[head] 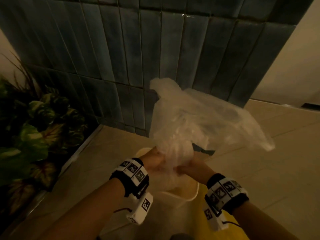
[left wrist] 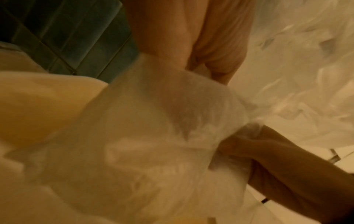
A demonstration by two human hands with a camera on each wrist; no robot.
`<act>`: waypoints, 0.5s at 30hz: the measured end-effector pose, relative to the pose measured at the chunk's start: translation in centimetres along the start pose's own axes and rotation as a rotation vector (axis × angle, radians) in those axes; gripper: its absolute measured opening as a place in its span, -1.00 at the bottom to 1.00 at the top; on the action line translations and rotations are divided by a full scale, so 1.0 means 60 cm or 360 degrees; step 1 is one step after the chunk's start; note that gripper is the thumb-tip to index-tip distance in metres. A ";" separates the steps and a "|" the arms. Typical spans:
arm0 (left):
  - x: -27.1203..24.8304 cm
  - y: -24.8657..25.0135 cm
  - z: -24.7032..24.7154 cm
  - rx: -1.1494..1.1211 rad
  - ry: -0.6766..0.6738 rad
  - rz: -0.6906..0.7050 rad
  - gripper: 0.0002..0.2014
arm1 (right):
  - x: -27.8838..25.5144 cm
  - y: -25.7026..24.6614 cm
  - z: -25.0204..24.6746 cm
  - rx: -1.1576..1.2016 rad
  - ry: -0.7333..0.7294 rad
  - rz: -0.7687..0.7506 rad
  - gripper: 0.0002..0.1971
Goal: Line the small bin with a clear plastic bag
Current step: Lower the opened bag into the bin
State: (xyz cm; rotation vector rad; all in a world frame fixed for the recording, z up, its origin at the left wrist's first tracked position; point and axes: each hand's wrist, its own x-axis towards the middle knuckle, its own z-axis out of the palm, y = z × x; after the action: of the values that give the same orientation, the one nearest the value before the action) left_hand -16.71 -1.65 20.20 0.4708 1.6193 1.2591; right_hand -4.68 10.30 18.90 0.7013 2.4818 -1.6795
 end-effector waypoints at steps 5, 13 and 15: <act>0.012 -0.053 -0.009 0.0825 -0.0086 -0.0043 -0.60 | 0.028 0.039 0.034 -0.0625 -0.0169 0.0242 -0.43; 0.013 -0.065 -0.068 0.2153 -0.0054 -0.0263 -0.03 | 0.061 0.076 0.054 -0.1420 -0.0028 0.0447 -0.75; 0.010 -0.063 -0.073 0.2297 -0.0101 -0.0353 -0.13 | 0.063 0.074 0.061 -0.1590 -0.0096 0.0449 -0.73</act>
State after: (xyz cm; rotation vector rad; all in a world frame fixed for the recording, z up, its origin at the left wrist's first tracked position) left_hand -19.76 -4.84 16.42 1.1041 2.2301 -0.2885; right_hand -6.99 9.59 12.47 0.7563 2.5491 -0.2495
